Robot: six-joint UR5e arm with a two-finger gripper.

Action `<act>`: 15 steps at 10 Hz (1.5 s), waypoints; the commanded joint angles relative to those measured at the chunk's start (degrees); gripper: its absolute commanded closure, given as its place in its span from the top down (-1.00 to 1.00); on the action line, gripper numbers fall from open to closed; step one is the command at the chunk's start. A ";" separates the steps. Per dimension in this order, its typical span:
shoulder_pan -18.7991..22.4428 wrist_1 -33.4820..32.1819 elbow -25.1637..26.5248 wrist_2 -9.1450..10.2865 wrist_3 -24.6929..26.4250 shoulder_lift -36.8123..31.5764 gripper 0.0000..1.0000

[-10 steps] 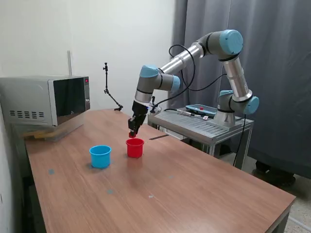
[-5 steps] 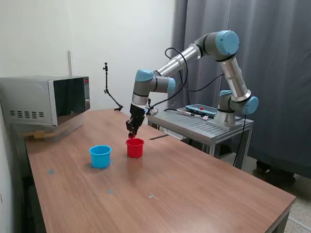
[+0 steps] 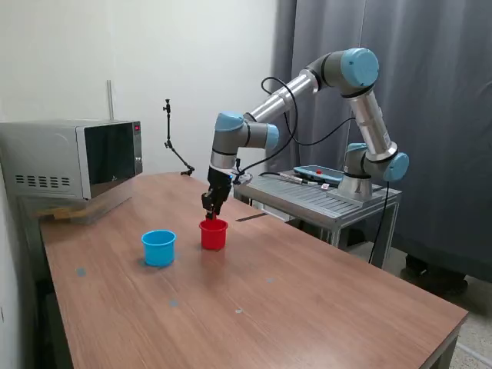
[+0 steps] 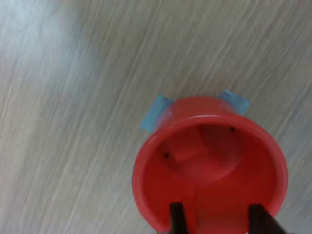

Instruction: Place red objects in the red bin, and blue objects in the blue bin.

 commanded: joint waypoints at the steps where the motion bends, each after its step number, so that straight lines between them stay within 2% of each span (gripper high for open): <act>1: 0.30 -0.04 -0.13 -0.05 0.11 -0.01 1.00; 4: 0.92 0.05 0.56 -0.05 -0.07 -0.71 1.00; 6: 3.54 0.05 4.06 -0.23 -1.03 -8.31 1.00; 7: 4.16 1.10 5.65 -0.32 -3.47 -12.10 1.00; 9: 4.34 6.70 8.55 -0.14 -7.52 -18.96 1.00; 10: 4.34 9.95 9.00 -0.06 -10.50 -22.48 1.00; 12: 7.83 15.15 8.39 -0.05 -23.20 -28.29 1.00; 13: 8.82 16.73 8.04 -0.05 -29.71 -29.97 1.00; 14: 11.52 18.58 6.30 0.55 -35.69 -30.25 1.00; 15: 12.42 19.21 4.80 3.61 -39.15 -30.25 1.00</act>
